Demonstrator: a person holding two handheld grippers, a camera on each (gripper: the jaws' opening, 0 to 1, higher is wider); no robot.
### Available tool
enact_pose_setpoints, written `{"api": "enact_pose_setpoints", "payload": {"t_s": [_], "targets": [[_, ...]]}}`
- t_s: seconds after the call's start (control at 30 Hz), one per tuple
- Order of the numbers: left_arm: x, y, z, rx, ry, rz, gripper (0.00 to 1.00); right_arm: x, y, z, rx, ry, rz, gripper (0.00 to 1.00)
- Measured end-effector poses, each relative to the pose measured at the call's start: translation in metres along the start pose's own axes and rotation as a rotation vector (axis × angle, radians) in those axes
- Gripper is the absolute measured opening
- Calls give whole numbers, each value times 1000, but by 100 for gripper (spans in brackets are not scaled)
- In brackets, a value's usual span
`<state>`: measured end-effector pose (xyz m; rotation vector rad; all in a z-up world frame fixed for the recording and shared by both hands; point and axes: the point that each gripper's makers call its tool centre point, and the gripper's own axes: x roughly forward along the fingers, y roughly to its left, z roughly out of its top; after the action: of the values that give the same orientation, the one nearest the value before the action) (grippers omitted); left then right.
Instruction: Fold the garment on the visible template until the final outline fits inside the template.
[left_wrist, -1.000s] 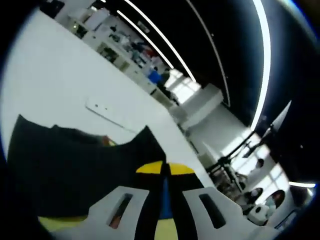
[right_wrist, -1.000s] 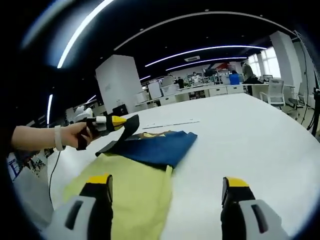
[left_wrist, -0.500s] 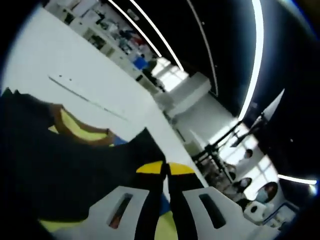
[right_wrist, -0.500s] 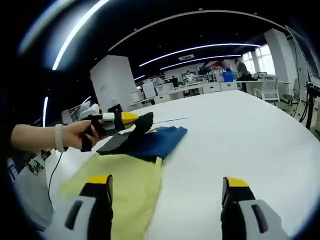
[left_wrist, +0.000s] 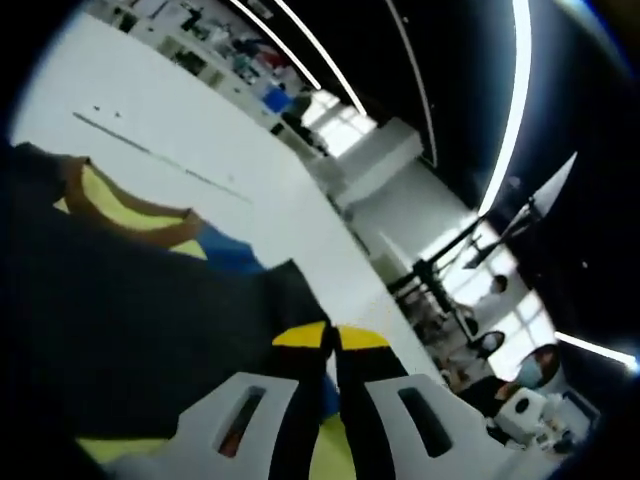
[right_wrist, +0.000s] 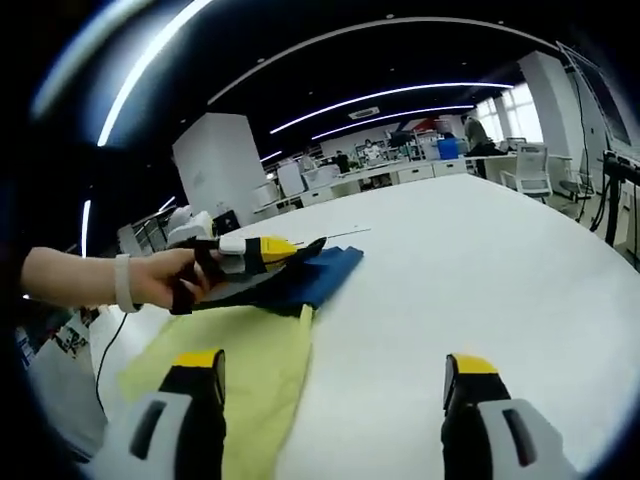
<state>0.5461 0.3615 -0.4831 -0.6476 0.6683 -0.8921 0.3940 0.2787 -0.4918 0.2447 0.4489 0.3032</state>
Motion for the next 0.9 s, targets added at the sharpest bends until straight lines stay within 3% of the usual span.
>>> {"api": "enact_pose_setpoints", "payload": {"t_s": [0.47, 0.57, 0.63, 0.83, 0.9], "targets": [[1, 15, -14, 29, 38, 28, 0, 6, 7, -5, 10, 10, 19, 90], [1, 15, -16, 146, 53, 21, 1, 8, 9, -6, 2, 18, 26, 91], [0, 12, -15, 170, 43, 13, 2, 9, 10, -7, 1, 22, 29, 91], [-4, 9, -5, 311, 15, 14, 27, 12, 15, -4, -2, 20, 39, 91], [-6, 7, -3, 307, 16, 9, 40, 13, 17, -3, -4, 20, 46, 91]]}}
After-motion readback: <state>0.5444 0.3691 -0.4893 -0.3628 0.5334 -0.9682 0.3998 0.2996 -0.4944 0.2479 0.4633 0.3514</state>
